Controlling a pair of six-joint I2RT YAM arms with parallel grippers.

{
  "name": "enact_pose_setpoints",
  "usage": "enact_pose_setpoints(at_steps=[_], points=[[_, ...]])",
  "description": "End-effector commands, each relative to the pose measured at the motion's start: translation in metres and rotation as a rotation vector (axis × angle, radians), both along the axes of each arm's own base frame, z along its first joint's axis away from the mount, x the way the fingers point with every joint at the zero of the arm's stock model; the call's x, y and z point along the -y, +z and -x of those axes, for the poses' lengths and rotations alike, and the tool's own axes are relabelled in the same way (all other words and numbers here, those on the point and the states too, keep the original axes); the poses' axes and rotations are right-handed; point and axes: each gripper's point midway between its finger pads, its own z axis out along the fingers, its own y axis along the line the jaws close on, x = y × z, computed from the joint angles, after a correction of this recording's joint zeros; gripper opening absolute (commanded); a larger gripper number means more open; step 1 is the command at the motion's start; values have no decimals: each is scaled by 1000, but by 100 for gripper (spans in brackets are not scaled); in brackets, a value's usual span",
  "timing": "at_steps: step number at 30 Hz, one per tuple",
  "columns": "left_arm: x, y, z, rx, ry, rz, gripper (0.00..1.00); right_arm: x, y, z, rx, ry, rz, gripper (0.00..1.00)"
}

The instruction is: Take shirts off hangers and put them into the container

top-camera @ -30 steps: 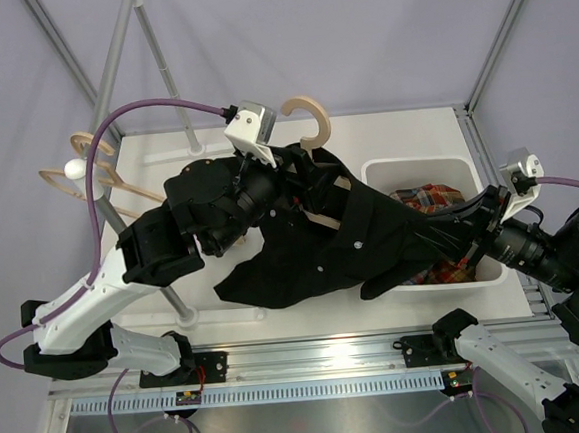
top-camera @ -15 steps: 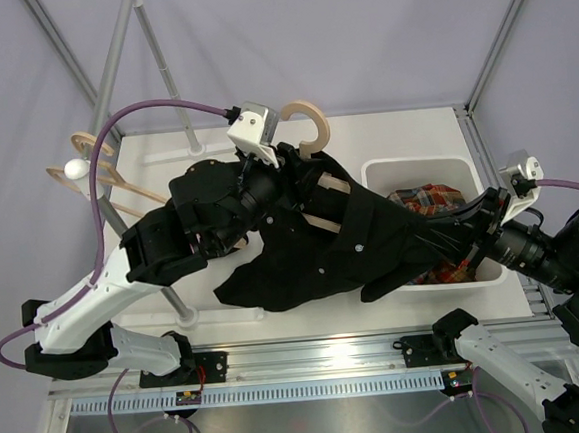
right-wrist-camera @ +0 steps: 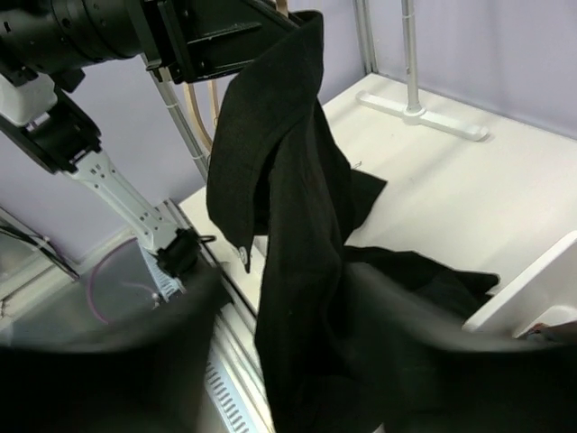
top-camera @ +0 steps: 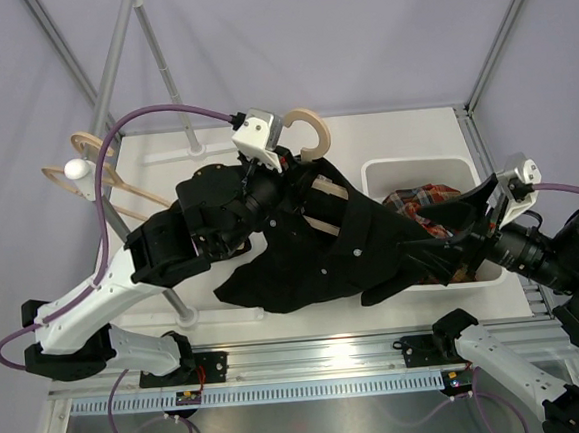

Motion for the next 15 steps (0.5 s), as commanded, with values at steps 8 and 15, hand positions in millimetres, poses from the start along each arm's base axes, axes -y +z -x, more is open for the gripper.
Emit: enact_pose_setpoints(at_steps=[8, 15], points=[[-30, 45, 5, 77, 23, 100, 0, 3, -52, 1, 5, 3, 68, 100], [-40, 44, 3, 89, 55, 80, 0, 3, -72, 17, -24, 44, 45, 86]])
